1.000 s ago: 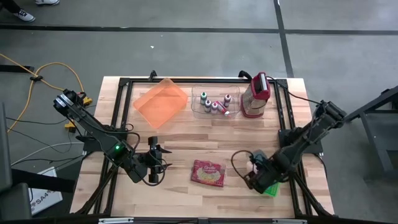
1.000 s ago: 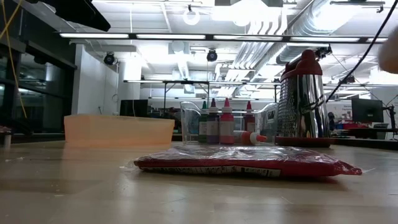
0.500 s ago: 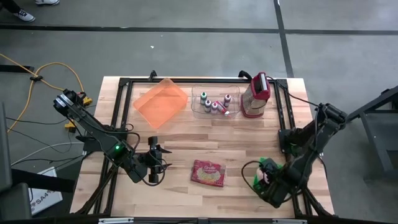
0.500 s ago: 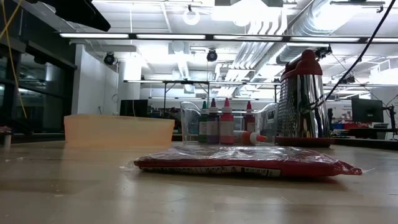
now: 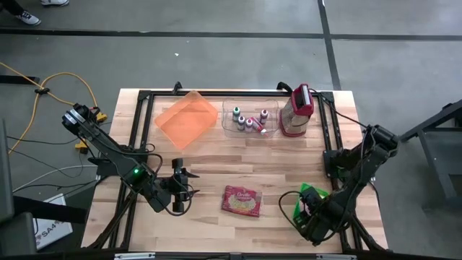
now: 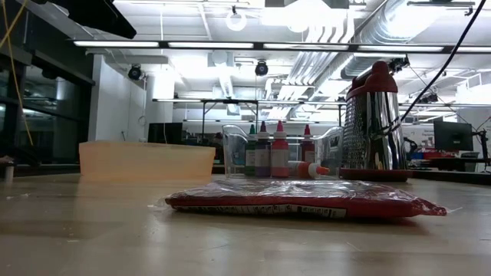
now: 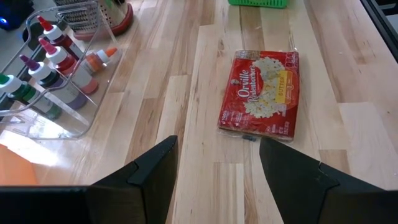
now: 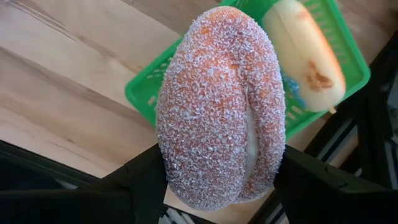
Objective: Pick & Place Food Item
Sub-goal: Put the pink donut into the green bin
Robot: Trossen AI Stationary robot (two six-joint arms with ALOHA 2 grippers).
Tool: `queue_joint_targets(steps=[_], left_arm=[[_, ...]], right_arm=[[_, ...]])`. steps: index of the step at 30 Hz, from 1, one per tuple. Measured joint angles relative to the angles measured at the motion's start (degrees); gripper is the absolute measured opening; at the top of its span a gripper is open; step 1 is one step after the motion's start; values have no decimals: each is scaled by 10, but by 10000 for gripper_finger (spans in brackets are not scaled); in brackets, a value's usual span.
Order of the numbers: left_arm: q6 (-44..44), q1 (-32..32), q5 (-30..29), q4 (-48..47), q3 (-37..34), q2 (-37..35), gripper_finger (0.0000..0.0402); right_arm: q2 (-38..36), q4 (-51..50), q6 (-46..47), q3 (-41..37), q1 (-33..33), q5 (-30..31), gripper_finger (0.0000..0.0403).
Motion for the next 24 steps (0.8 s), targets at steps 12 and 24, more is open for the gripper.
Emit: queue_joint_targets(steps=[12,24], left_arm=[[0,0,0,0,0,0,218],[0,0,0,0,0,0,218]], right_arm=[[0,46,14,-62,2,-8,246],[-1,92,12,-100,1,-14,246]])
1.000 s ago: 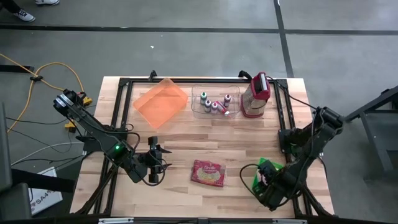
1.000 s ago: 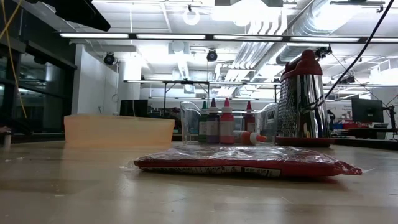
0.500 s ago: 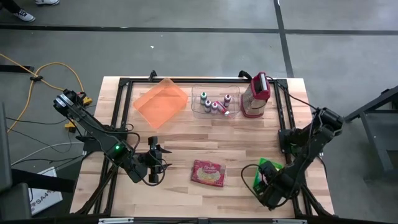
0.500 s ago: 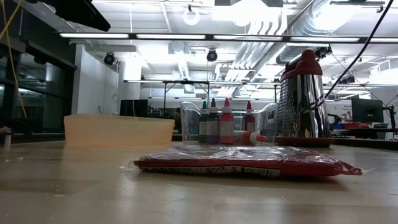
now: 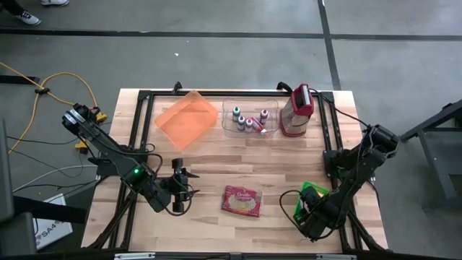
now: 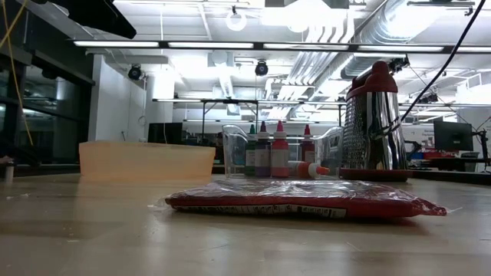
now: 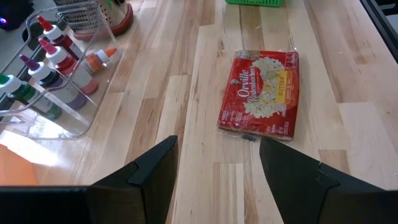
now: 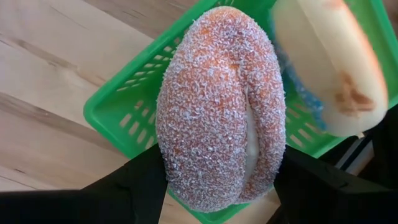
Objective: Pick & Place Food Item
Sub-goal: Put the pink donut into the green bin, then put the red popcorn bag into the orange bin
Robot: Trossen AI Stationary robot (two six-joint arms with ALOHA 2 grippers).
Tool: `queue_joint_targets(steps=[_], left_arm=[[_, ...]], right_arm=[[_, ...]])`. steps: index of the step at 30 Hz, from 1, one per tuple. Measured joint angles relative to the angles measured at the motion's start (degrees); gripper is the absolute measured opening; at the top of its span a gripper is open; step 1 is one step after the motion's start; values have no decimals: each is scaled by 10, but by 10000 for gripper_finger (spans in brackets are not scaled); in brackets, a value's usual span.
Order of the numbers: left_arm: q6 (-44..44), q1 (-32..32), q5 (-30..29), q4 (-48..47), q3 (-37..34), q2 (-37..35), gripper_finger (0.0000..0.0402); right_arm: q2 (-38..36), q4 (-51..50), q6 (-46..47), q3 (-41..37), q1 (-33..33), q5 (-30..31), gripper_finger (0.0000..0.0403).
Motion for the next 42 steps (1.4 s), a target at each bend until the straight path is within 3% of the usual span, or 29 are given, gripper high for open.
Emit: queue_joint_targets(steps=[23,42], left_arm=[[0,0,0,0,0,0,218],[0,0,0,0,0,0,218]], right_arm=[[-6,1,14,-1,-2,-15,340],[-61,-6,31,-1,-2,-13,346]])
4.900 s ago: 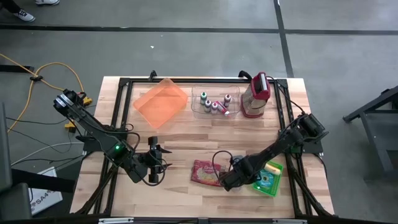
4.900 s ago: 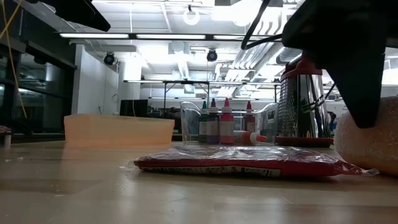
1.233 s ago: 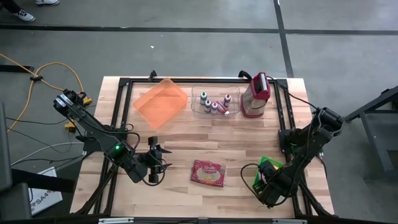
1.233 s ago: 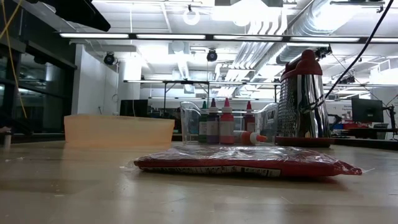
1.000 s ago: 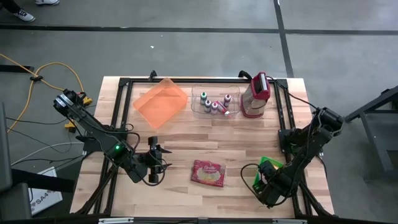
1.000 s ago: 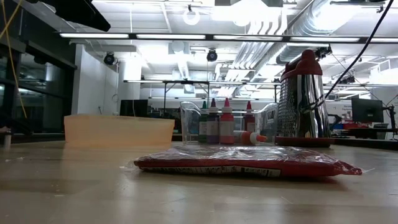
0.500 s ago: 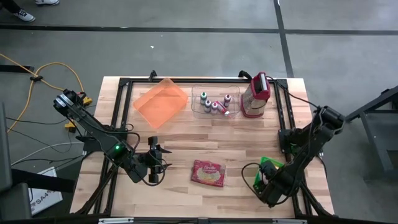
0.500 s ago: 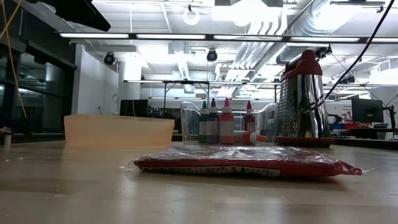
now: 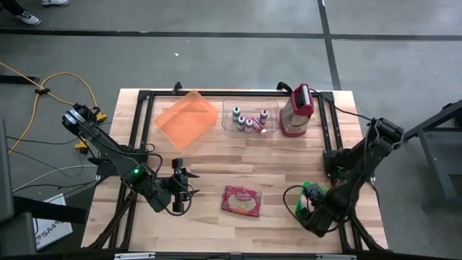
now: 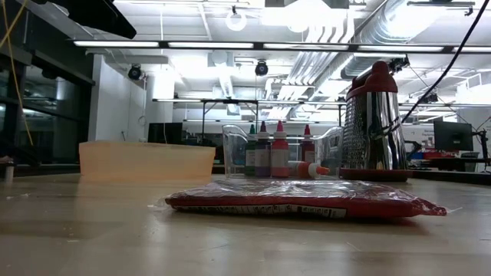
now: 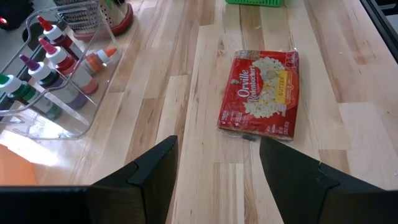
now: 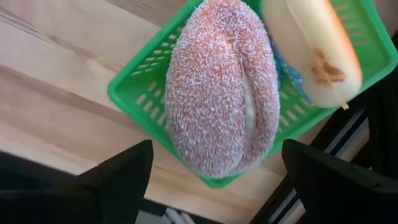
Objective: Pick & Place Food Item
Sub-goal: Put the red popcorn bag into the orange bin
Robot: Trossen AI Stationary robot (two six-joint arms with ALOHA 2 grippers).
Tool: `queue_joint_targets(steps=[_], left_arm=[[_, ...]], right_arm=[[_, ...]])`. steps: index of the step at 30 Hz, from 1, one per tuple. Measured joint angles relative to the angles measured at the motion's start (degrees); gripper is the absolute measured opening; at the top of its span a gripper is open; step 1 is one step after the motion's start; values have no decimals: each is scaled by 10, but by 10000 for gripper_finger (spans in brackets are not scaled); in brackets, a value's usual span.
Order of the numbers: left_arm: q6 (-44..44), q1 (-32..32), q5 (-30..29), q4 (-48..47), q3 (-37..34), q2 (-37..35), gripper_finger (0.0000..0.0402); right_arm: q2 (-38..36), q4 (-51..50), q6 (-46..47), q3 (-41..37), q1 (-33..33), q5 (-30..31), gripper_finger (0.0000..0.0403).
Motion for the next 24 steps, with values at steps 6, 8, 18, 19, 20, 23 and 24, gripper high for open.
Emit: queue_joint_targets(steps=[6,8,18,19,20,23,24], left_arm=[[0,0,0,0,0,0,218],[0,0,0,0,0,0,218],[0,0,0,0,0,0,218],[0,0,0,0,0,0,218],[0,0,0,0,0,0,218],[0,0,0,0,0,0,218],[0,0,0,0,0,0,218]], right_arm=[[-30,-6,13,0,0,2,346],[-35,-6,13,0,0,2,346],[-46,-5,13,0,0,4,346],[-46,-5,13,0,0,4,346],[-46,-5,13,0,0,4,346],[-46,-5,13,0,0,4,346],[-46,-5,13,0,0,4,346]])
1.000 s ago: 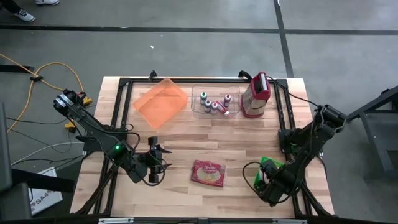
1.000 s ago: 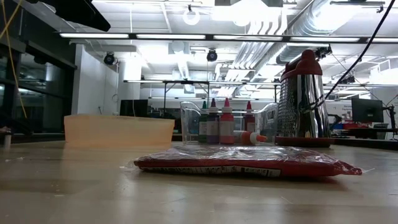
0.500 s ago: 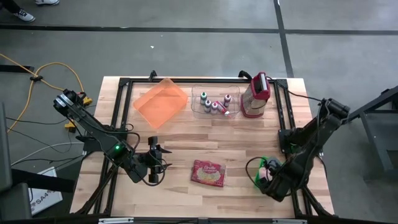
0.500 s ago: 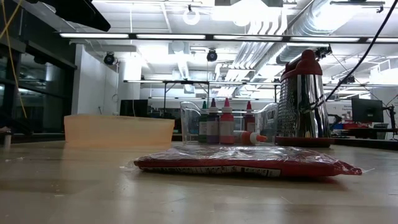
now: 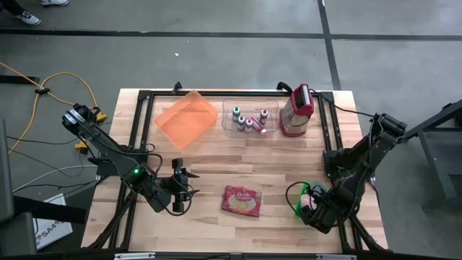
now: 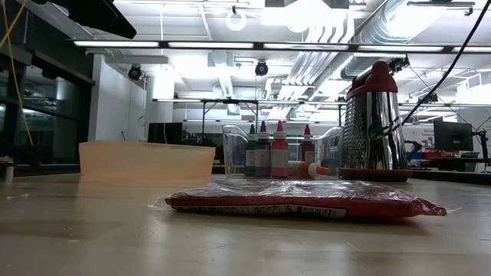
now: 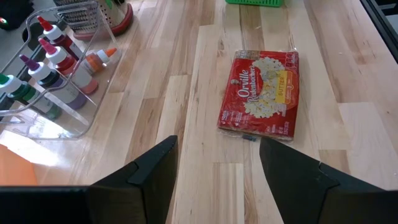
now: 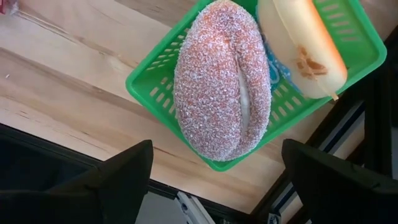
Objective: Pick & Place Food Item
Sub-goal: Put the red popcorn bag into the orange bin
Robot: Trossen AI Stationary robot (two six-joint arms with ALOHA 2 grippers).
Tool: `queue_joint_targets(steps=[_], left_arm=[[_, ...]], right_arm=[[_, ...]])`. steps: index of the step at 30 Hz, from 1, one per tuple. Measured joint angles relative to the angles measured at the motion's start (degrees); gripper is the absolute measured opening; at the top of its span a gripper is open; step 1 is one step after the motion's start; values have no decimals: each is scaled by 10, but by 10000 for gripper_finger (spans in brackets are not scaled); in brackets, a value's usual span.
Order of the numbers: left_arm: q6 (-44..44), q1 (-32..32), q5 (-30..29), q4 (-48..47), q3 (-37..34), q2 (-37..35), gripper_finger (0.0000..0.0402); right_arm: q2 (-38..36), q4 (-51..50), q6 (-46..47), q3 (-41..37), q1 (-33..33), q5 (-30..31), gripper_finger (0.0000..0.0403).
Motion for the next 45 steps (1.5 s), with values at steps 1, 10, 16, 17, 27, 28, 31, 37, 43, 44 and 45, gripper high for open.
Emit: queue_joint_targets(steps=[1,10,16,17,27,28,31,37,43,44,45], left_arm=[[0,0,0,0,0,0,218],[0,0,0,0,0,0,218],[0,0,0,0,0,0,218],[0,0,0,0,0,0,218],[0,0,0,0,0,0,218],[0,0,0,0,0,0,218],[0,0,0,0,0,0,218],[0,0,0,0,0,0,218],[0,0,0,0,0,0,218],[0,0,0,0,0,0,218],[0,0,0,0,0,0,218]], right_arm=[[0,0,0,0,0,0,346],[-5,12,0,0,0,23,345],[-28,58,-7,0,-15,77,345],[-30,66,-13,0,-19,87,345],[-30,142,-112,0,-95,159,345],[-28,149,-124,1,-107,165,345],[-15,175,-170,1,-141,175,345],[30,247,-259,1,-203,174,345],[89,292,-273,1,-236,150,345],[100,292,-273,1,-239,144,345],[110,291,-273,1,-241,140,345]])
